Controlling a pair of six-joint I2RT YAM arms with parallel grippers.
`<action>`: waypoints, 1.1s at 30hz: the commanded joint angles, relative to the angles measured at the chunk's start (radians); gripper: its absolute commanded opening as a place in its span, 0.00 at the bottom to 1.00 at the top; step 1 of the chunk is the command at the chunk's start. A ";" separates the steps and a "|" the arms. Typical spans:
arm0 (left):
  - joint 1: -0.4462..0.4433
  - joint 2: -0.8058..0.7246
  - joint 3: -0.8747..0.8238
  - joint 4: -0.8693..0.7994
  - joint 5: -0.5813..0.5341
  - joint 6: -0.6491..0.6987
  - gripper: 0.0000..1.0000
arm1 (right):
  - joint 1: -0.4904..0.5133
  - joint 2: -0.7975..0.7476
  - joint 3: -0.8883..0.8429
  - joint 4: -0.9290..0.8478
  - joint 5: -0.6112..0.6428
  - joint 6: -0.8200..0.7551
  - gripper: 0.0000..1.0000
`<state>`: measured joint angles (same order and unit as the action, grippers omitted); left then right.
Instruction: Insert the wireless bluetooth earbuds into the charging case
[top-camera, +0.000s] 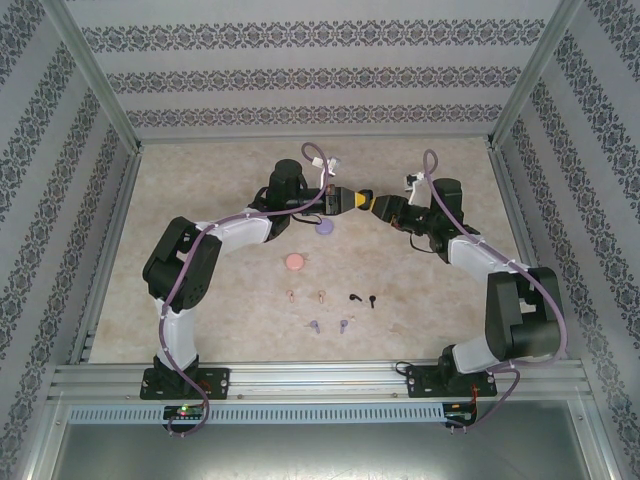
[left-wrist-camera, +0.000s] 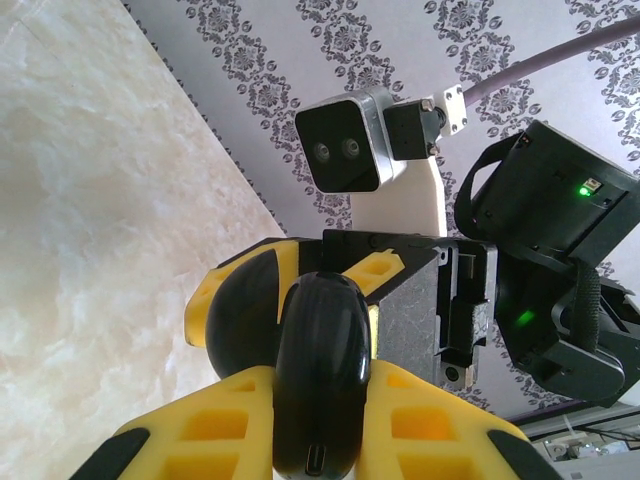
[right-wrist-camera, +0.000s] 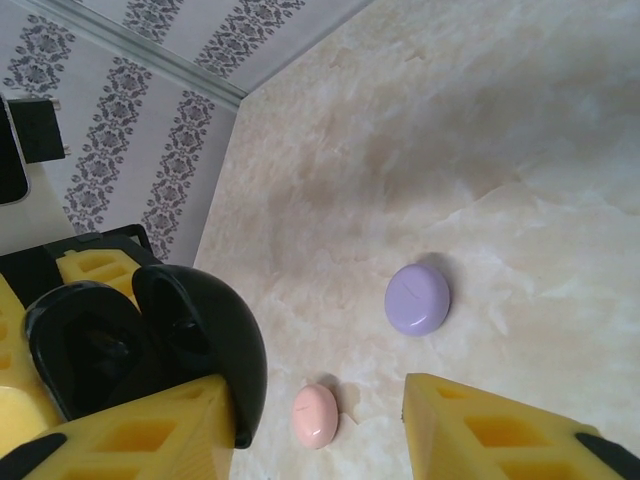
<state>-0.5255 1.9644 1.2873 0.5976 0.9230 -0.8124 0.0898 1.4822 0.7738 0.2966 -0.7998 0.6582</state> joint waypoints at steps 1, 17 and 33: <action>-0.020 -0.025 0.038 0.053 0.031 -0.001 0.00 | 0.003 0.021 0.030 0.018 -0.004 -0.005 0.43; -0.042 -0.008 0.033 0.061 0.025 -0.004 0.00 | 0.004 0.037 0.073 0.035 -0.018 0.025 0.16; -0.044 -0.005 0.035 -0.017 -0.120 0.016 0.51 | 0.004 0.005 0.114 -0.078 0.002 -0.015 0.00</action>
<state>-0.5499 1.9648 1.2915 0.5922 0.8333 -0.8139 0.0940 1.5017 0.8463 0.2558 -0.8246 0.6765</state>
